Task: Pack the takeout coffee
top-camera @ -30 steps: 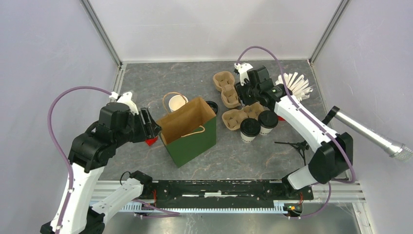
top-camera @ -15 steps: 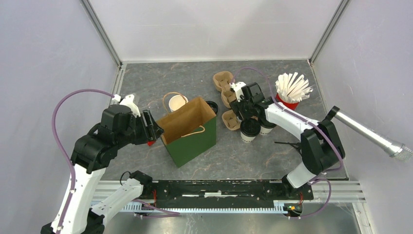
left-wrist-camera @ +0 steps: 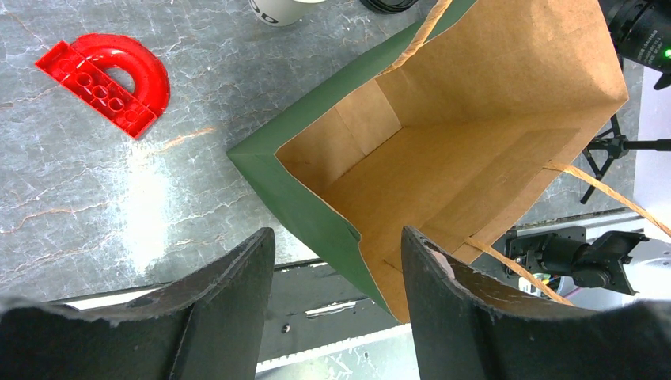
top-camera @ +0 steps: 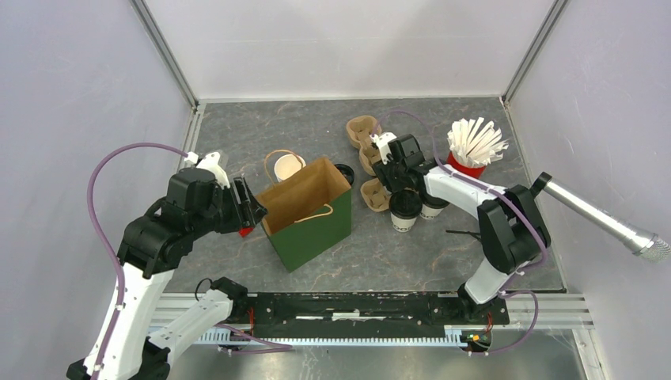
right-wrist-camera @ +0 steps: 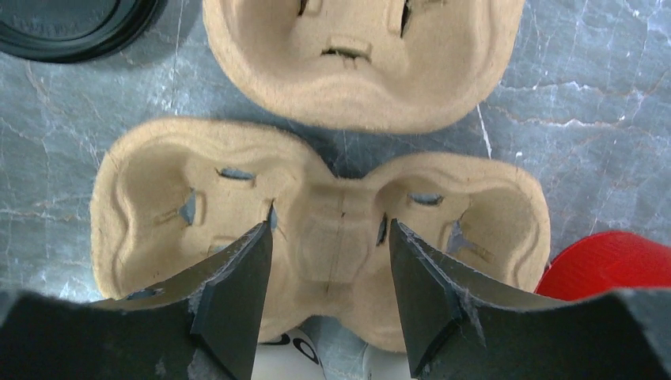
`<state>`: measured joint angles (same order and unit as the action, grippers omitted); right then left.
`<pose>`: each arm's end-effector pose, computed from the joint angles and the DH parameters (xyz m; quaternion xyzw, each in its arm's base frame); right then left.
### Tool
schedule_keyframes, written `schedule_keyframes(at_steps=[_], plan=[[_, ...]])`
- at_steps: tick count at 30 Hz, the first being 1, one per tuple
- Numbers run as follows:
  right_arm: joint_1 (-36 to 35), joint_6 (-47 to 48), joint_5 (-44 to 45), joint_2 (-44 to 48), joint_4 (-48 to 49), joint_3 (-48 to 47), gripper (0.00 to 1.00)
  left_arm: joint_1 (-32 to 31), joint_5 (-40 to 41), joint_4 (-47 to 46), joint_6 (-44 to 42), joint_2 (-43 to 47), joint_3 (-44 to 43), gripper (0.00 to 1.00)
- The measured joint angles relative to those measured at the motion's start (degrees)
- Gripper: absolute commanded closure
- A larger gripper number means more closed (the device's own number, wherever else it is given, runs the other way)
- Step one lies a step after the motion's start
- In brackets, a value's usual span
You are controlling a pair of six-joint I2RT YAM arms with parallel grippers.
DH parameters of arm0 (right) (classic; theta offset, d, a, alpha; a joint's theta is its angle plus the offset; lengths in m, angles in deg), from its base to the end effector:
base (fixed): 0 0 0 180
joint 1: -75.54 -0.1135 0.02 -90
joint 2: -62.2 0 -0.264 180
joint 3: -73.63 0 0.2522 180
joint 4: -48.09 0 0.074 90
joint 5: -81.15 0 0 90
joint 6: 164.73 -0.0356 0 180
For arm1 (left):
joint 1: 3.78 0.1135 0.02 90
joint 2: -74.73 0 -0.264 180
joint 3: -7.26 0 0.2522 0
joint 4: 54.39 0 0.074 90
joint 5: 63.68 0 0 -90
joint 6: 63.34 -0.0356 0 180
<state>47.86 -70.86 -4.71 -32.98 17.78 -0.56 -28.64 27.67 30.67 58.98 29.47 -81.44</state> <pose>0.3092 0.1593 0.2006 -0.2448 0.9106 0.0350 0.3310 0.0904 -0.0410 0.4016 -0.0642 0.9099 -0.1866 0.3649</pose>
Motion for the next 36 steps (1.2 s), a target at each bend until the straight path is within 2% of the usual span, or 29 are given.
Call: schedule_keyframes(at_steps=[6, 10, 19, 26, 31, 36], plan=[[0.00, 0.09, 0.90, -3.26, 1.22, -2.14, 0.38, 0.00, 0.02, -0.09, 0.00, -0.15, 0.00, 0.33], [0.00, 0.02, 1.07, -4.96, -2.14, -2.14, 0.36, 0.00, 0.09, -0.28, 0.00, -0.17, -0.02, 0.33], [0.00, -0.07, 1.03, -0.22, -4.48, -2.14, 0.36, 0.00, 0.22, -0.39, -0.02, -1.14, -0.02, 0.33], [0.00, 0.11, 0.39, -1.68, -3.34, -2.14, 0.37, 0.00, 0.22, -0.79, -0.04, -1.64, -0.02, 0.33], [0.00, 0.11, -0.07, -5.05, -2.40, -2.14, 0.38, 0.00, 0.22, -0.76, -0.04, -1.62, -0.02, 0.33], [0.00, 0.22, -0.13, -6.14, -1.88, -2.14, 0.45, 0.00, 0.22, -0.76, -0.04, -1.60, -0.02, 0.33]])
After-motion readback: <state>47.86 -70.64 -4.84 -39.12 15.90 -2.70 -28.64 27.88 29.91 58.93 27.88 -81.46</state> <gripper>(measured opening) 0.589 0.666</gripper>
